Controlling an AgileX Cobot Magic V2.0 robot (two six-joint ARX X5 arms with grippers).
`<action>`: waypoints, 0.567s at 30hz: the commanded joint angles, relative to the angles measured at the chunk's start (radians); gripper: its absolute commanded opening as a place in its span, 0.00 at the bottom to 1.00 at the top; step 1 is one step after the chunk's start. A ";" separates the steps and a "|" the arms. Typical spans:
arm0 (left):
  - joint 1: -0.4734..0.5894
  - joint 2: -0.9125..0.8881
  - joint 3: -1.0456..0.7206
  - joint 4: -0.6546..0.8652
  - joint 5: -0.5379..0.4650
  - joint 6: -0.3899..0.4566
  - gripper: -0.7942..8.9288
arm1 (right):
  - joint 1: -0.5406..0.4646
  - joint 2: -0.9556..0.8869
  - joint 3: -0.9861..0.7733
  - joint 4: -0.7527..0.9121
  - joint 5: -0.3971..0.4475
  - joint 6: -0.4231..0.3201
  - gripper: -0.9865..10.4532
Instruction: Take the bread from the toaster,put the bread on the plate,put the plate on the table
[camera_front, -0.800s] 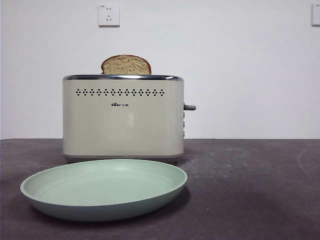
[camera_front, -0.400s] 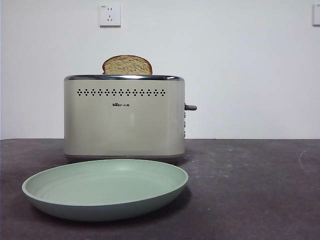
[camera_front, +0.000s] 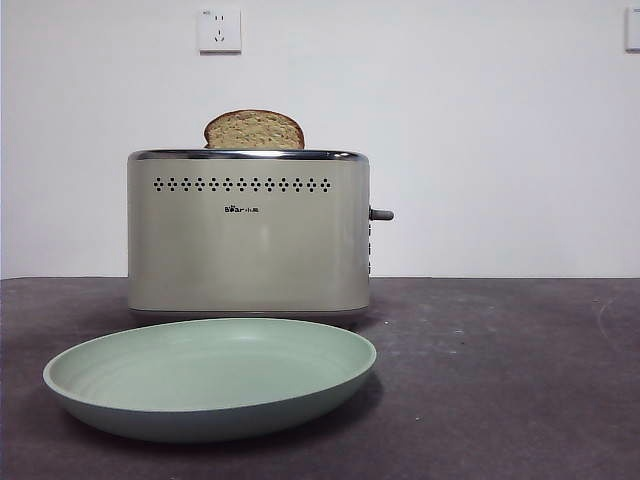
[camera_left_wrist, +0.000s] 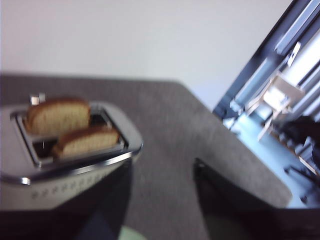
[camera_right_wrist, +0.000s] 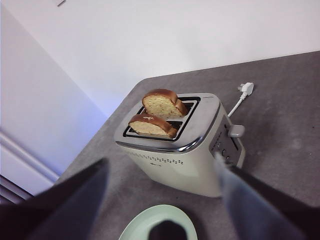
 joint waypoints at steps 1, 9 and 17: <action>-0.004 0.060 0.037 -0.008 0.058 0.085 0.54 | 0.002 -0.003 0.007 0.006 -0.008 -0.009 0.44; -0.022 0.417 0.357 -0.138 0.172 0.264 0.47 | 0.002 -0.003 0.007 0.005 -0.027 -0.012 0.44; -0.089 0.759 0.768 -0.383 -0.083 0.638 0.47 | 0.002 -0.003 0.007 0.005 -0.027 -0.012 0.44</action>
